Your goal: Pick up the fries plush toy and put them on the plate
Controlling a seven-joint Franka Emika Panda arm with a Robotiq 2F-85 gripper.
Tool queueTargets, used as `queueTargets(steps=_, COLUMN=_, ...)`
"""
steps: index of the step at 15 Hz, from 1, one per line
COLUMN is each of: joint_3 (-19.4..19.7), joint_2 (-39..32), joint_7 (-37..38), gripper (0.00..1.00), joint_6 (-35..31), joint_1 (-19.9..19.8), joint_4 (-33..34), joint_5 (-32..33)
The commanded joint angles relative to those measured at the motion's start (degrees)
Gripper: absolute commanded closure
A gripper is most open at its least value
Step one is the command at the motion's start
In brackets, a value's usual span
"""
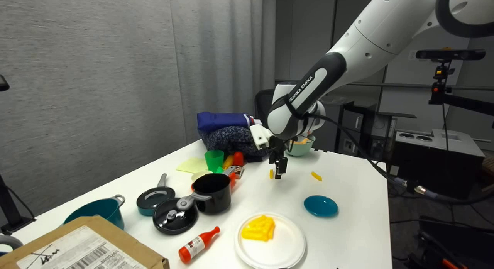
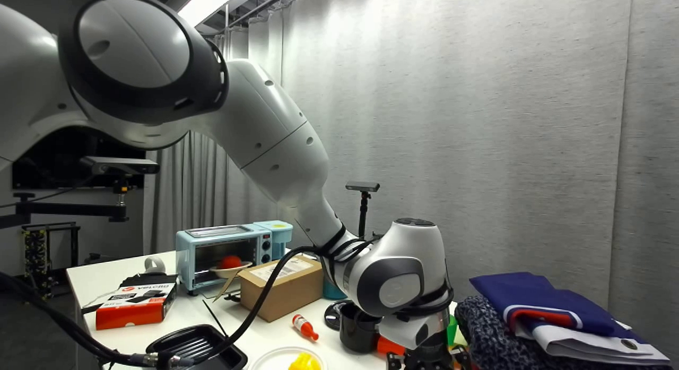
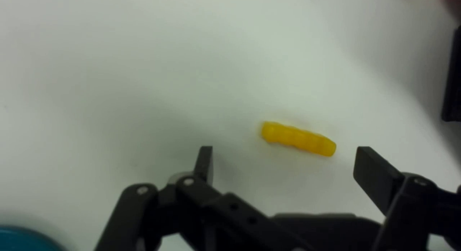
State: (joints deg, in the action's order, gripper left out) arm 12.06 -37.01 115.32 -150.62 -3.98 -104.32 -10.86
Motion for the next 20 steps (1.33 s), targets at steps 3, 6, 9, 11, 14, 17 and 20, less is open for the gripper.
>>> queueTargets(steps=3, joint_3=-2.1, joint_2=0.1, joint_7=3.0, gripper=0.00, joint_6=1.6, joint_1=-2.8, joint_4=1.1, joint_5=-8.8)
queueTargets(steps=6, joint_3=-2.0, joint_2=-0.2, joint_7=6.6, gripper=0.00, joint_6=2.4, joint_1=-3.4, joint_4=1.7, joint_5=-12.0)
queueTargets(steps=9, joint_3=-1.2, joint_2=-0.7, joint_7=0.7, gripper=0.00, joint_6=6.3, joint_1=-3.2, joint_4=3.3, joint_5=-6.2)
queueTargets(steps=11, joint_3=-0.2, joint_2=-1.3, joint_7=-1.8, gripper=0.00, joint_6=10.0, joint_1=-3.0, joint_4=5.1, joint_5=-2.3)
queueTargets(steps=14, joint_3=-1.1, joint_2=-2.0, joint_7=-8.8, gripper=0.00, joint_6=15.5, joint_1=-4.2, joint_4=8.4, joint_5=0.4)
queueTargets(steps=17, joint_3=-1.0, joint_2=-2.5, joint_7=-15.0, gripper=0.00, joint_6=20.8, joint_1=-3.8, joint_4=11.6, joint_5=3.1)
queueTargets(steps=20, joint_3=-0.5, joint_2=-1.6, joint_7=-15.8, gripper=0.00, joint_6=20.4, joint_1=-3.0, joint_4=9.9, joint_5=2.5)
